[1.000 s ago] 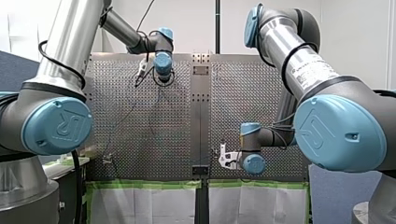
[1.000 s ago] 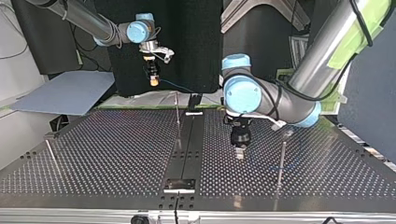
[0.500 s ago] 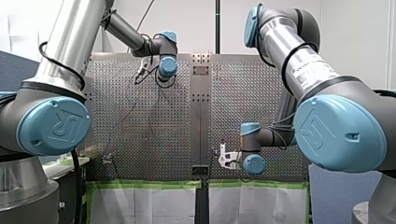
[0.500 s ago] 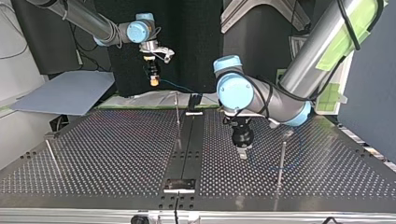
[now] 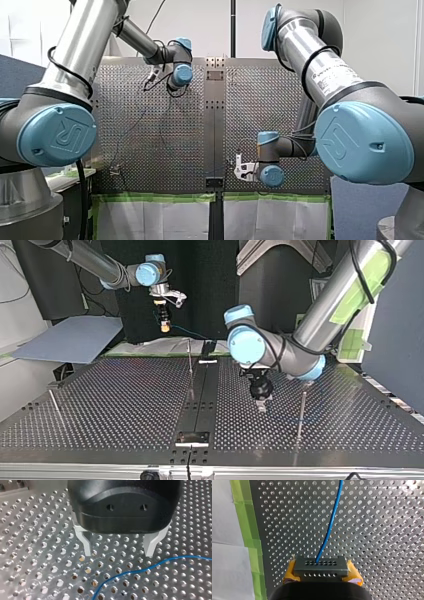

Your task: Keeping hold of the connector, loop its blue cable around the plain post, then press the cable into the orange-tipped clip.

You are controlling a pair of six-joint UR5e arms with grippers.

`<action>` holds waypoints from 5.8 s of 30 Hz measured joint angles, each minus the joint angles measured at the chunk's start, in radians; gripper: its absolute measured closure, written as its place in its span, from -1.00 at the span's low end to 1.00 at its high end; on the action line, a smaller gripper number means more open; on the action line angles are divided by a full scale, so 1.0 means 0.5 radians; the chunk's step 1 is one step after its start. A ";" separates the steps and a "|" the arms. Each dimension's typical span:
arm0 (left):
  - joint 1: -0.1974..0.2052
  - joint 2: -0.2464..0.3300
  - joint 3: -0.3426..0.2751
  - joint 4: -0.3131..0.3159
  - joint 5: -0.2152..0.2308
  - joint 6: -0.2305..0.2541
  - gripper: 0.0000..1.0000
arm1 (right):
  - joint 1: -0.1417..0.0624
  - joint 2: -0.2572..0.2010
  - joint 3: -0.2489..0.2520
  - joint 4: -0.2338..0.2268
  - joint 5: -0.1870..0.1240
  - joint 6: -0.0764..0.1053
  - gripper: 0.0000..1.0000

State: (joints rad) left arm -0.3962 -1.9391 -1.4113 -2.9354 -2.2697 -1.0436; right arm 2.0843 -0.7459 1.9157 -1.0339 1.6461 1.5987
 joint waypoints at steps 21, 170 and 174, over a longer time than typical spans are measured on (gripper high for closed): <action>-0.027 -0.272 0.145 -0.168 -0.145 -0.002 -1.00 | 0.001 -0.001 0.001 0.012 0.001 -0.003 1.00; -0.010 -1.197 0.083 -0.232 0.682 -0.928 -1.00 | -0.012 -0.001 -0.008 0.065 -0.112 0.033 1.00; -0.009 -1.196 0.036 -0.174 0.763 -1.008 -1.00 | -0.027 -0.001 -0.027 0.118 -0.133 0.018 1.00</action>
State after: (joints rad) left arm -0.4009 -2.5369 -1.3934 -3.0226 -1.8883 -1.5478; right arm 2.0706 -0.7463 1.9022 -0.9747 1.5794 1.6076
